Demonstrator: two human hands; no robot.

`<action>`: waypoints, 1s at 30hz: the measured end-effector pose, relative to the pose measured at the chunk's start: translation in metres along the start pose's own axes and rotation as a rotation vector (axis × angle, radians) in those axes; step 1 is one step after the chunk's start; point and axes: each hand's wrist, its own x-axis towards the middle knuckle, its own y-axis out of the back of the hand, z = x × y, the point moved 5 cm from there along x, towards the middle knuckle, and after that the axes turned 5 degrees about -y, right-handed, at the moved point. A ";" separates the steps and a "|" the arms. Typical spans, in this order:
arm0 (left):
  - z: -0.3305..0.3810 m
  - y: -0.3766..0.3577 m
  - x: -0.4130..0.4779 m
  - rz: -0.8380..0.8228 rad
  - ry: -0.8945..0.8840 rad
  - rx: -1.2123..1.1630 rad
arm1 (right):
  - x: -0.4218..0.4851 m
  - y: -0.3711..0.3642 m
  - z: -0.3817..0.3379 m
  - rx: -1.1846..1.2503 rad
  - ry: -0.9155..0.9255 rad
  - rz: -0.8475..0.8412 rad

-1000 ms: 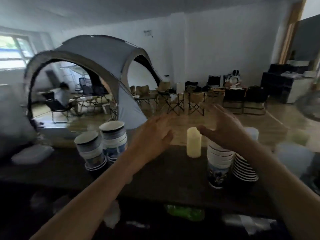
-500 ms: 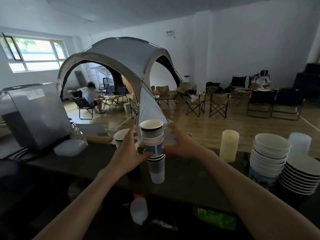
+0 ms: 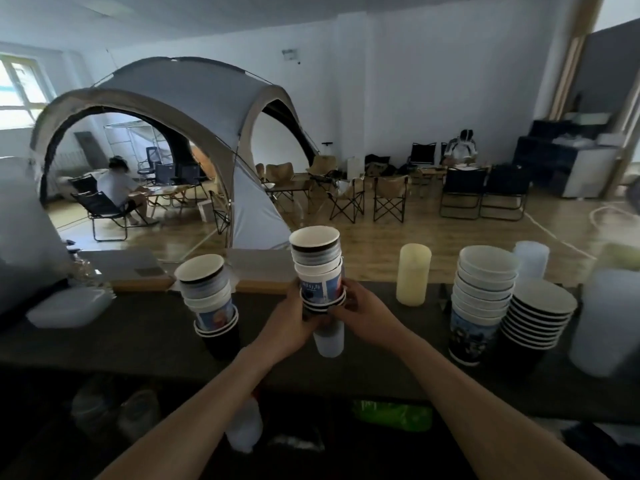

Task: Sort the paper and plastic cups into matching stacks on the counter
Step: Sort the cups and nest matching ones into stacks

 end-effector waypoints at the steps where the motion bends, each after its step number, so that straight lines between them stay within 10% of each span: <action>1: 0.011 -0.013 0.007 -0.021 -0.037 -0.016 | -0.007 0.015 0.008 -0.005 -0.018 0.040; 15: 0.067 -0.066 0.034 -0.213 -0.119 -0.125 | -0.072 0.090 0.031 -0.111 -0.054 0.223; 20: 0.095 -0.009 0.061 -0.067 -0.130 -0.326 | -0.089 0.137 -0.017 -0.190 0.107 0.600; 30: 0.132 -0.027 0.073 0.000 -0.126 -0.319 | -0.029 0.166 -0.050 -0.196 -0.010 0.404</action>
